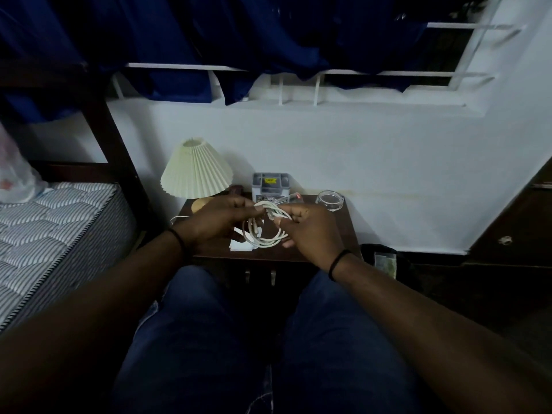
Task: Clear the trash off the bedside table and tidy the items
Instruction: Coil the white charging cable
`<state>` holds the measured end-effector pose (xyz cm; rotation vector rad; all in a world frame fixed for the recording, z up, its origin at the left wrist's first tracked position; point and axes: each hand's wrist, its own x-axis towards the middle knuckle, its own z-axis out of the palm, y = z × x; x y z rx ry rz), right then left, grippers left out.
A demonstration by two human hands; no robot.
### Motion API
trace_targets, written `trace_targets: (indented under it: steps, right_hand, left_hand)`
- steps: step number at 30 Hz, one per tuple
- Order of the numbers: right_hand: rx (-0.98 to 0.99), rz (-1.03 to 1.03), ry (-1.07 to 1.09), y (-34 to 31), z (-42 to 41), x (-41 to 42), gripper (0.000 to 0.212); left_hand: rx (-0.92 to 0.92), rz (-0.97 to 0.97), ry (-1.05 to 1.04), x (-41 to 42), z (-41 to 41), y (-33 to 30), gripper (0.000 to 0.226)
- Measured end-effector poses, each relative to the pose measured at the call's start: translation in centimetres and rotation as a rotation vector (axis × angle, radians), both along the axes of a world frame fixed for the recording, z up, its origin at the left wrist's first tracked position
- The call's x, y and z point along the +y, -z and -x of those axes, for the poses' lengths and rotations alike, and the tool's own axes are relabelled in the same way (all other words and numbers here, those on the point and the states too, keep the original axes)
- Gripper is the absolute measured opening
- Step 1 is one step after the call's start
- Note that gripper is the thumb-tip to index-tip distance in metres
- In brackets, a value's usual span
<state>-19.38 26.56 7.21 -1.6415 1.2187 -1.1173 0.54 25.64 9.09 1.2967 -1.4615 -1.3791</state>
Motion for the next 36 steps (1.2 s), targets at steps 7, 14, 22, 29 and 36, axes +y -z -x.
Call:
trace_targets:
  steps: [7,14,22,29,36]
  right_hand:
    - [-0.137,-0.186,-0.014,-0.2,0.4,-0.5,0.018]
    - [-0.225,-0.342,-0.01,0.1,1.0,-0.9,0.004]
    - [-0.261,-0.48,-0.037,0.3,0.9,-1.2,0.026]
    - [-0.235,-0.454,-0.044,0.5,0.8,-0.9,0.004]
    - [-0.15,-0.415,-0.009,1.1,0.1,-0.9,0.017]
  left_hand:
    - [0.214,-0.153,0.057,-0.4,-0.9,0.7,0.024]
    - [0.175,-0.187,0.01,-0.5,0.3,1.7,0.013]
    - [0.126,-0.219,-0.039,-0.7,0.6,2.4,0.011]
    - [0.031,-0.179,-0.119,-0.6,1.2,2.9,0.012]
    - [-0.28,0.017,-0.269,-0.2,2.0,3.2,0.023]
